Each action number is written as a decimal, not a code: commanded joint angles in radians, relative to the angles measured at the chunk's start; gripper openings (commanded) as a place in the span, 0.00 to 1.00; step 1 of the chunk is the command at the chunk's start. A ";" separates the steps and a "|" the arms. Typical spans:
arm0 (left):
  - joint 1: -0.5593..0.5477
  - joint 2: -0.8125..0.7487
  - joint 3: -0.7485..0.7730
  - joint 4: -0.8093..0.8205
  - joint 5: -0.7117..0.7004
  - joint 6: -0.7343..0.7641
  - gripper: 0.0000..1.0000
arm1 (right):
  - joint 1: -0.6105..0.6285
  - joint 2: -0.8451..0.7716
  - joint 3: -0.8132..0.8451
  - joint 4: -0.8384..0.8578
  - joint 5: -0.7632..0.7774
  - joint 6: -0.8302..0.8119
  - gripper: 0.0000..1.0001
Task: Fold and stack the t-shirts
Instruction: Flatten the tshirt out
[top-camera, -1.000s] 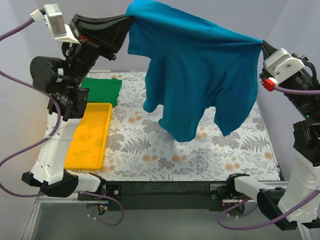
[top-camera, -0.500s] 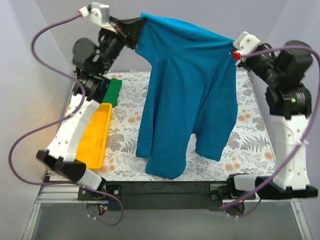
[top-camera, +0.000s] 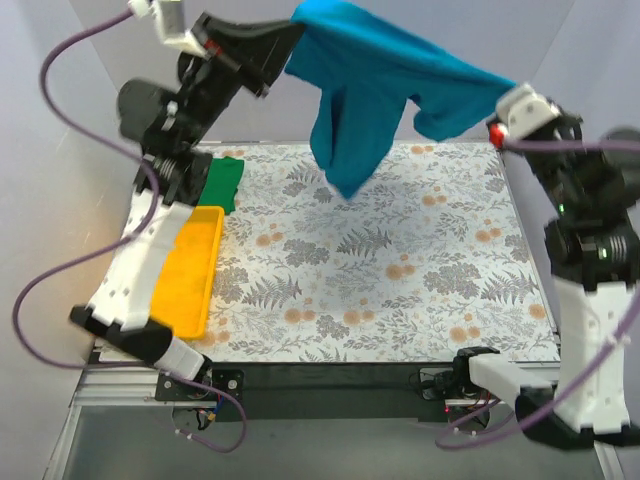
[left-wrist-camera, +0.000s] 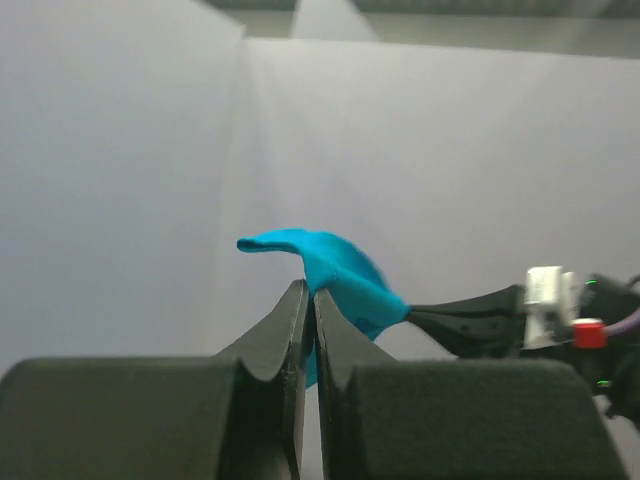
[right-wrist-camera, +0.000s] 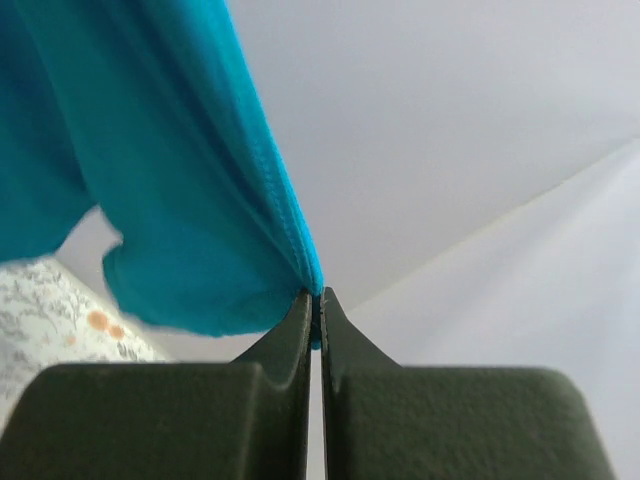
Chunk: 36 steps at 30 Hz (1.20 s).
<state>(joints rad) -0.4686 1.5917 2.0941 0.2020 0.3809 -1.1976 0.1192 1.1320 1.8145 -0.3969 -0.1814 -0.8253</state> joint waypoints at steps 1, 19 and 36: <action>-0.030 -0.274 -0.311 0.125 0.160 -0.107 0.00 | -0.006 -0.203 -0.255 0.066 0.086 -0.127 0.01; -0.574 -0.527 -1.352 -0.150 -0.010 -0.102 0.00 | -0.019 -0.712 -1.356 -0.030 0.233 -0.373 0.01; -0.369 -0.584 -1.212 -0.526 -0.434 -0.023 0.79 | -0.038 -0.682 -1.257 -0.255 0.048 -0.216 0.86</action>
<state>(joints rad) -0.9482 0.9546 0.8467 -0.2417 0.0284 -1.1915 0.0849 0.3893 0.4576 -0.6220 -0.0071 -1.1393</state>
